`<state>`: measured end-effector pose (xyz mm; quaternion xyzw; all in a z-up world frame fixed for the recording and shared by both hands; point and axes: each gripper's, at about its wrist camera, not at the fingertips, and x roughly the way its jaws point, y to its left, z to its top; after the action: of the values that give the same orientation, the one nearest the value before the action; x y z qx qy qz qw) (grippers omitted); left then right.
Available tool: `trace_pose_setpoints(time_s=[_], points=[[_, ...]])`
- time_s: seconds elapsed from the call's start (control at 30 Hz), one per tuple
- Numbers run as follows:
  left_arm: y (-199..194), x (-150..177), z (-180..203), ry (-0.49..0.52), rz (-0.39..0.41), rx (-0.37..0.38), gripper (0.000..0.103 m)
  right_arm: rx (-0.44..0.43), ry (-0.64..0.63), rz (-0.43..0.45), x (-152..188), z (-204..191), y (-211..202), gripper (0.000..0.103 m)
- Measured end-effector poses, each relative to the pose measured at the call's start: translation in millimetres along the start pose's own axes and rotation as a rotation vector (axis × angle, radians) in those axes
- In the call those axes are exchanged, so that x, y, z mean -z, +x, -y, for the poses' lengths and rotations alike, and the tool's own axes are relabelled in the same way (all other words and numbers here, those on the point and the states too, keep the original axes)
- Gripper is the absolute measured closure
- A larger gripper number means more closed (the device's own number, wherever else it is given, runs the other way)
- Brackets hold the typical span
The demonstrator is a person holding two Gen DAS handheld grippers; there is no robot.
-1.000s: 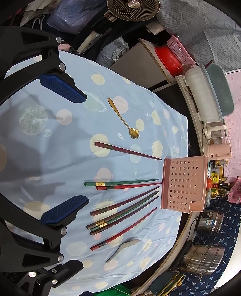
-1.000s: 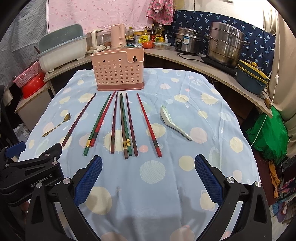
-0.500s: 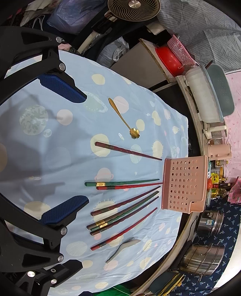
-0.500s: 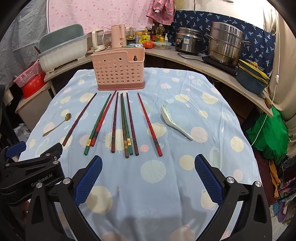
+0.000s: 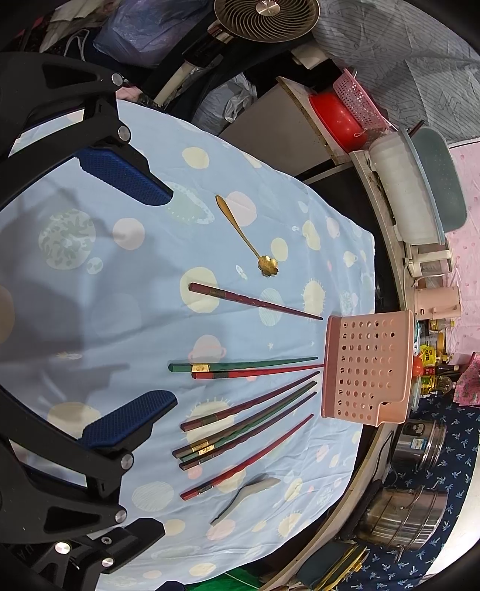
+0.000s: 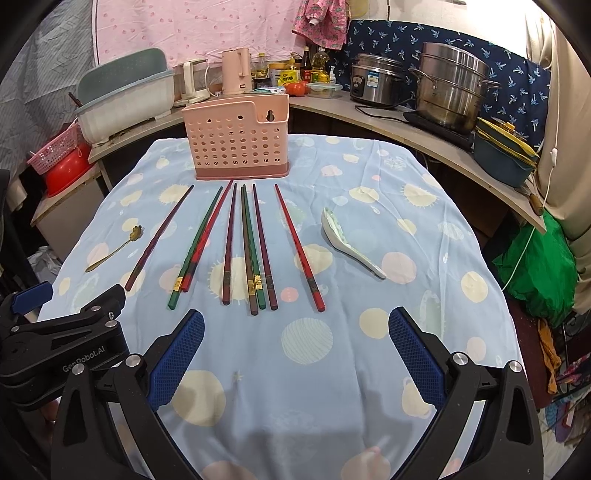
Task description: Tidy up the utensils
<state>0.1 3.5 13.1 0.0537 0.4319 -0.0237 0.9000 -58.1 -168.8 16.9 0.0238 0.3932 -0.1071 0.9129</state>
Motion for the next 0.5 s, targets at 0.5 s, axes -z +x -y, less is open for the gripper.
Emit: trace_pose_setpoints(time_s=[0.5], points=[[0.1,0.3,0.0,0.003,0.005,0.004,0.007,-0.003,0.0,0.001,-0.1,0.1,0.3,0.006]])
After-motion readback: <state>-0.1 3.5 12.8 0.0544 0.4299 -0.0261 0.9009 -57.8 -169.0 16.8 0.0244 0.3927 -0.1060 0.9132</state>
